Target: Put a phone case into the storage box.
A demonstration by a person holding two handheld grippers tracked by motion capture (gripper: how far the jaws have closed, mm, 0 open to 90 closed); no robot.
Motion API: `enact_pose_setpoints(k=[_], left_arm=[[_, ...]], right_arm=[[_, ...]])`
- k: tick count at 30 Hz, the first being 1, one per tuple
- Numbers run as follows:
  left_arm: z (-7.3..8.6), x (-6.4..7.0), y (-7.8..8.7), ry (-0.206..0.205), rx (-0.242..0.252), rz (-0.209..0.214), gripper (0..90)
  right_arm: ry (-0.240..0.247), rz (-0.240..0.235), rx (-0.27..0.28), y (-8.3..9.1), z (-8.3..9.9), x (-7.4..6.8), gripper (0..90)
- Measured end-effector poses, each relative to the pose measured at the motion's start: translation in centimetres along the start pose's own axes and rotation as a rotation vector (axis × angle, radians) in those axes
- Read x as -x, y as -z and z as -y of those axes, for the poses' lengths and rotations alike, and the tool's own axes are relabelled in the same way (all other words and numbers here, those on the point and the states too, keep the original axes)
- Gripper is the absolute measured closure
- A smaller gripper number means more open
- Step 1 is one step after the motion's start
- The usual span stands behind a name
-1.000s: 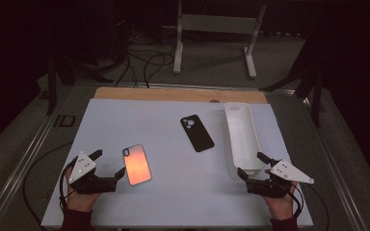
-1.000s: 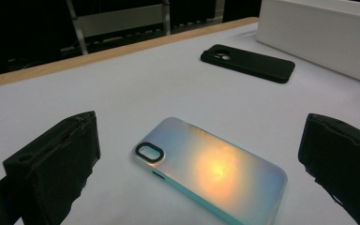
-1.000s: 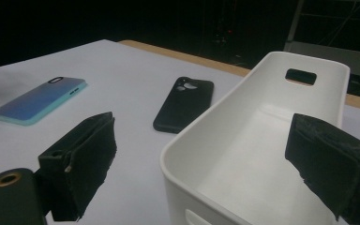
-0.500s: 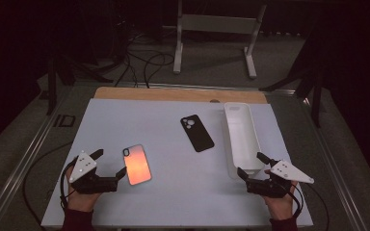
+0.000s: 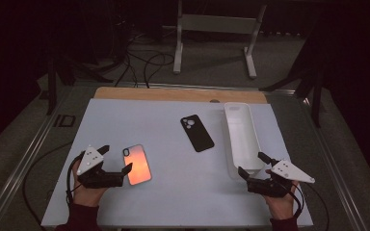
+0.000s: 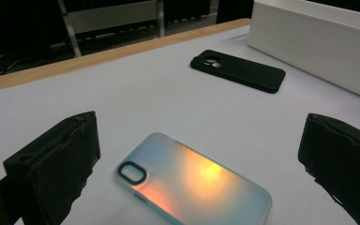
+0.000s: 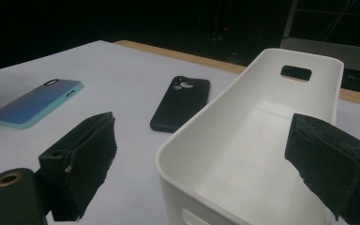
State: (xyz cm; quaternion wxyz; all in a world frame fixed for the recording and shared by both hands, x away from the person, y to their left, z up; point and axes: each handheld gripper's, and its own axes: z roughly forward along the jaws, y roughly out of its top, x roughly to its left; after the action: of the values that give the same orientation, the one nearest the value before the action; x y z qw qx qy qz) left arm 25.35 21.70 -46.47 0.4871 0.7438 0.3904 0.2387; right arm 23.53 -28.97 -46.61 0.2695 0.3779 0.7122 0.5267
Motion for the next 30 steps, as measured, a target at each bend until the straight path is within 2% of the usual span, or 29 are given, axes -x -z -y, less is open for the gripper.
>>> enact_pose_setpoints(k=[5, 16, 24, 28, 30], left_arm=[[-0.1, 0.4, -0.9, -0.016, -0.013, 0.016, 0.0], [-0.4, 0.8, -2.9, -0.019, -0.034, 0.044, 0.1], [-0.3, 1.4, -5.0, -0.018, -0.064, 0.096, 1.1], [-0.2, 1.6, -5.5, -0.018, -0.078, 0.101, 1.4], [-0.2, 2.0, -6.0, -0.031, -0.091, 0.088, 2.7]], right_arm=[[0.003, 0.002, -0.003, 0.0, 0.0, 0.1, 8.6], [0.007, 0.002, -0.006, -0.2, -0.1, -0.1, 8.6], [0.008, 0.001, -0.002, -0.2, -0.2, 0.0, 8.7], [0.011, 0.001, 0.000, -0.1, -0.2, -0.1, 8.7], [0.008, 0.001, 0.000, -0.2, -0.2, 0.0, 8.7]])
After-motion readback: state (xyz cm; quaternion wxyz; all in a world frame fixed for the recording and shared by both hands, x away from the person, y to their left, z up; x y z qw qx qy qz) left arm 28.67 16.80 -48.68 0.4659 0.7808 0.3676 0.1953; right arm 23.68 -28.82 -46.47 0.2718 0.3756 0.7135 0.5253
